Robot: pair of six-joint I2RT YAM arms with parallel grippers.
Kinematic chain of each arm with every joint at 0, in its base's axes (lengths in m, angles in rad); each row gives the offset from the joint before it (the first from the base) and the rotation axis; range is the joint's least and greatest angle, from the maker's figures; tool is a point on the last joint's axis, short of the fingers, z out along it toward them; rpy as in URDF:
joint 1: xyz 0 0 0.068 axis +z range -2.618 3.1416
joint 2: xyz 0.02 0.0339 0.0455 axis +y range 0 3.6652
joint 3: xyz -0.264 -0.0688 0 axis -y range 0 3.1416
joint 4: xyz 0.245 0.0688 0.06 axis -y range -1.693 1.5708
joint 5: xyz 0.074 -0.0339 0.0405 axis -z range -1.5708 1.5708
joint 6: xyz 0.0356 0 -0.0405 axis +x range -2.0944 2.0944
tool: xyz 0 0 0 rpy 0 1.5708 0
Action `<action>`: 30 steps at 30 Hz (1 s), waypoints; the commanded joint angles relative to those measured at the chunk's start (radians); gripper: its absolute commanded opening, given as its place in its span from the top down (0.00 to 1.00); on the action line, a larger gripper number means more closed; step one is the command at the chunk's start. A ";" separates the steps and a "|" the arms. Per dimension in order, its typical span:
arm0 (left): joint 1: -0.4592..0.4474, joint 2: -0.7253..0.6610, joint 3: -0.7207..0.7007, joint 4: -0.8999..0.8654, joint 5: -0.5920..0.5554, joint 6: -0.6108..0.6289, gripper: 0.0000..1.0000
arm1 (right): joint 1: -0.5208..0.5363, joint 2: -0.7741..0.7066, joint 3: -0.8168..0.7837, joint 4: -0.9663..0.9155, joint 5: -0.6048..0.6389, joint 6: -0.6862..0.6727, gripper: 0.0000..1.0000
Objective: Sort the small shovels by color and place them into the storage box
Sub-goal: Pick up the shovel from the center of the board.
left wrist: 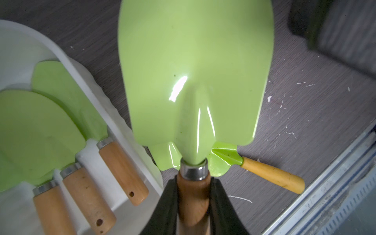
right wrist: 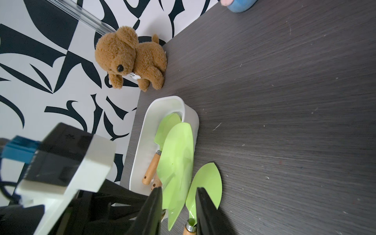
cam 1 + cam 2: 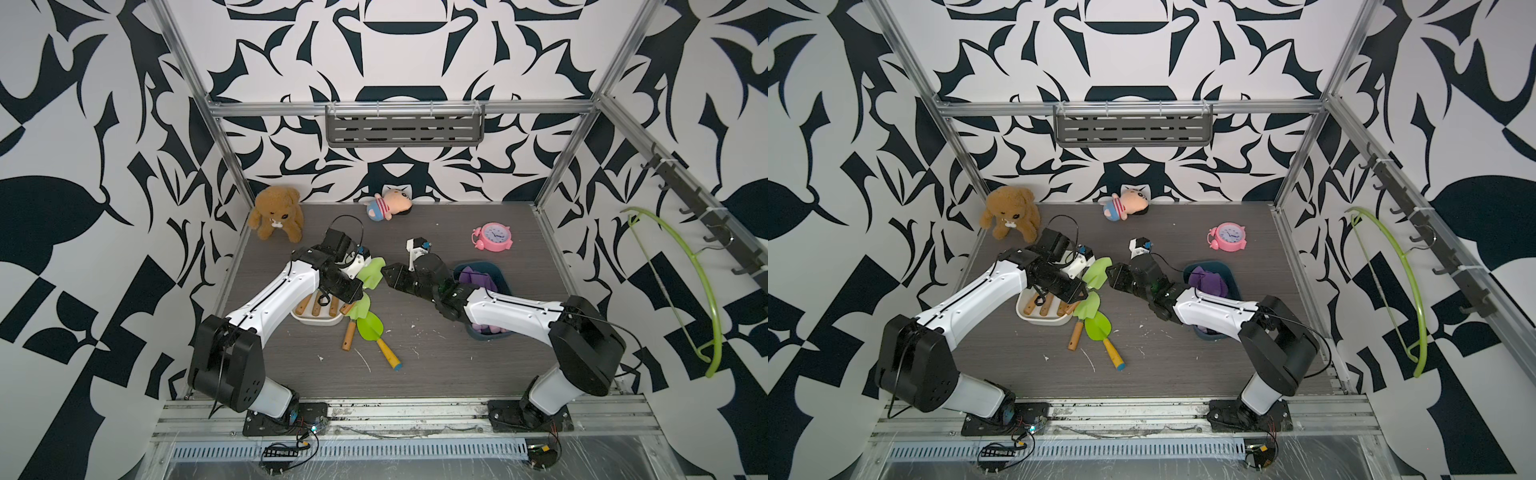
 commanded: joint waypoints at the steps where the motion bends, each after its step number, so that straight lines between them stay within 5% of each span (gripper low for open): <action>1: 0.005 -0.007 -0.003 0.015 -0.019 -0.013 1.00 | 0.003 -0.032 0.022 0.028 0.008 -0.005 0.67; 30: 0.006 -0.009 0.006 -0.005 0.093 0.007 1.00 | 0.003 0.024 0.079 -0.007 0.012 0.009 0.67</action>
